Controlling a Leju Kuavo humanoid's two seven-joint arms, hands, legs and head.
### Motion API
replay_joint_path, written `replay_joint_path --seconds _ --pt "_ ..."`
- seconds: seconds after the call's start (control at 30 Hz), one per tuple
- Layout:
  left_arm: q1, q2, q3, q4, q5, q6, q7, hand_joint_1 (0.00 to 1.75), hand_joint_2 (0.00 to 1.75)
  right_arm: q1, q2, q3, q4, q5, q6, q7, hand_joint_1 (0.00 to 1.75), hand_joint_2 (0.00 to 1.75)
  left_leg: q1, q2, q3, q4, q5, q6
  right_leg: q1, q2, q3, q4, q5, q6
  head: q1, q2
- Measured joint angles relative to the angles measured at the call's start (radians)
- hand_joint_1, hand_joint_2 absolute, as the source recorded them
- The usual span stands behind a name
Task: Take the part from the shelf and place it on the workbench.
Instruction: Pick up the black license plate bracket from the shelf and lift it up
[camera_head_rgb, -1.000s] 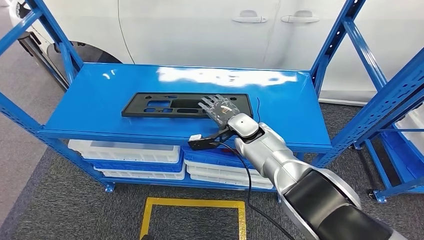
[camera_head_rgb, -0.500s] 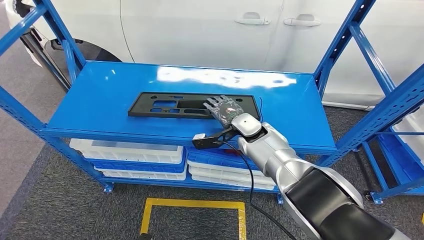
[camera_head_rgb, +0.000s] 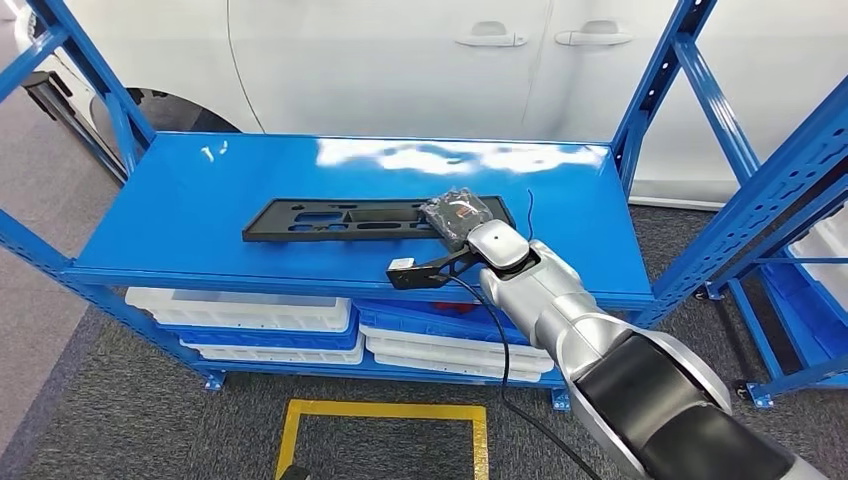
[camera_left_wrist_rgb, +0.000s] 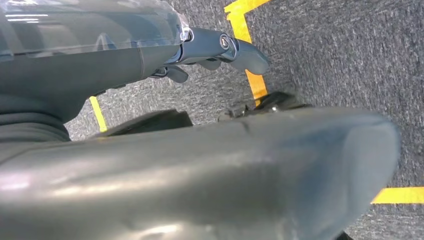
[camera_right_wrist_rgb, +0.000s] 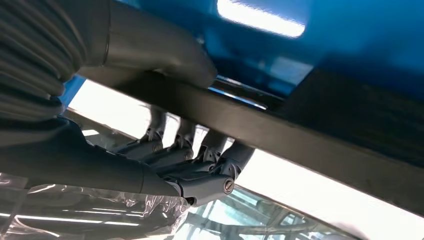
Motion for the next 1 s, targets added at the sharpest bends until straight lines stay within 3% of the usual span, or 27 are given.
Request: replay_joint_path --seconds 0.03,0.1,0.17,0.27,0.33,0.4,0.47,0.53,0.57,0.6,0.63,0.73,0.8,0.9,0.93,1.0 --pt "0.001 0.000 0.000 0.000 0.000 0.000 0.000 0.00 0.00 -0.001 0.000 0.000 0.000 0.001 0.000 0.000 1.74 1.75 -0.001 0.000 0.000 -0.001 0.013 0.003 0.003 0.001 0.002 0.001 -0.001 -0.001 0.000 0.000" --pt "0.001 0.000 0.000 0.000 0.000 0.000 -0.001 0.00 0.00 -0.003 0.000 -0.001 0.000 0.004 0.000 -0.001 1.73 1.75 -0.003 0.000 0.041 -0.087 0.071 0.012 0.007 0.002 0.006 0.003 -0.004 -0.003 0.000 0.000" --pt "0.001 0.000 0.000 0.000 0.001 0.000 -0.002 0.00 0.00 -0.005 0.000 -0.001 0.000 0.005 0.000 -0.003 1.73 1.75 -0.004 0.000 0.072 -0.150 0.105 0.017 0.009 0.003 0.009 0.003 -0.005 -0.002 0.000 0.000" --pt "0.001 0.000 0.000 0.000 0.001 0.000 -0.002 0.00 0.00 -0.005 0.000 -0.001 0.000 0.006 0.000 -0.003 1.74 1.75 -0.004 0.000 0.075 -0.158 0.108 0.018 0.009 0.003 0.009 0.003 -0.005 -0.002 0.000 0.000" --pt "0.000 0.000 0.000 0.000 0.001 0.000 -0.003 0.00 0.00 -0.005 0.000 -0.001 0.000 0.006 -0.001 -0.004 1.75 1.75 -0.007 0.000 0.097 -0.204 0.126 0.024 0.010 0.004 0.011 0.003 -0.006 -0.002 0.000 0.000" --pt "0.000 0.000 0.000 0.000 0.001 -0.001 -0.007 0.00 0.00 -0.005 -0.001 -0.003 0.000 0.011 -0.004 -0.007 1.74 1.75 -0.010 0.001 0.127 -0.269 0.139 0.034 0.011 0.005 0.008 0.008 -0.010 0.011 0.000 0.000" --pt "-0.003 0.000 0.000 0.000 0.002 -0.002 -0.012 0.00 0.00 -0.004 -0.004 -0.006 0.000 0.015 -0.008 -0.010 1.74 1.75 -0.008 0.005 0.139 -0.301 0.143 0.046 0.008 0.005 -0.030 0.084 -0.055 0.034 0.000 0.000" --pt "-0.003 -0.001 0.001 0.000 0.002 -0.003 -0.014 0.00 0.00 0.001 -0.005 -0.007 0.001 0.017 -0.010 -0.012 1.74 1.75 -0.005 0.007 0.140 -0.308 0.148 0.052 -0.001 0.004 -0.095 0.221 -0.119 0.051 0.000 0.000" --pt "-0.002 -0.001 0.001 0.000 0.003 -0.003 -0.016 0.00 0.00 0.004 -0.006 -0.007 0.002 0.013 -0.013 -0.016 1.75 1.75 -0.004 0.007 0.139 -0.308 0.148 0.052 -0.006 0.003 -0.117 0.265 -0.130 0.056 0.000 0.000" --pt "-0.002 -0.001 0.001 0.000 0.004 -0.003 -0.016 0.00 0.00 0.007 -0.006 -0.011 0.002 0.003 -0.017 -0.023 1.75 1.75 -0.004 0.007 0.139 -0.307 0.148 0.051 -0.010 0.003 -0.122 0.274 -0.122 0.060 0.000 0.000" --pt "-0.002 -0.001 0.001 0.000 0.005 -0.004 -0.017 0.00 0.00 0.008 -0.006 -0.016 0.002 -0.013 -0.024 -0.036 1.75 1.75 -0.003 0.007 0.139 -0.305 0.147 0.050 -0.015 0.002 -0.107 0.243 -0.097 0.063 0.000 0.000" --pt "-0.004 -0.001 0.001 0.000 0.009 -0.004 -0.019 0.00 0.00 0.008 -0.004 -0.050 -0.006 -0.101 -0.048 -0.113 1.75 1.75 -0.002 0.006 0.134 -0.292 0.138 0.035 -0.020 0.000 -0.019 0.059 -0.014 0.062 0.000 0.000" --pt "-0.005 -0.001 0.001 0.000 0.013 -0.002 -0.019 0.00 0.00 0.011 0.000 -0.094 -0.028 -0.210 -0.041 -0.213 1.75 1.75 -0.006 0.006 0.126 -0.286 0.136 0.023 -0.016 0.000 -0.004 0.017 -0.010 0.050 0.000 0.000" --pt "-0.003 0.000 0.004 0.000 0.024 0.000 -0.021 0.00 0.00 0.024 0.006 -0.186 -0.119 -0.442 0.050 -0.391 1.75 1.75 -0.004 0.007 0.118 -0.279 0.128 0.007 -0.014 0.001 -0.009 0.012 -0.007 0.026 0.000 0.000" --pt "-0.003 0.000 0.005 0.000 0.028 -0.001 -0.024 0.00 0.44 0.026 0.008 -0.211 -0.160 -0.511 0.087 -0.426 1.75 1.75 -0.003 0.007 0.109 -0.257 0.112 0.003 -0.015 0.000 -0.008 0.009 -0.006 0.019 0.000 0.000" --pt "-0.003 0.000 0.010 0.000 0.041 -0.005 -0.046 0.00 1.31 0.032 0.011 -0.250 -0.246 -0.656 0.174 -0.469 1.75 1.75 -0.001 0.007 0.062 -0.149 0.053 -0.001 -0.014 -0.002 -0.004 0.007 -0.008 0.008 0.000 0.000"
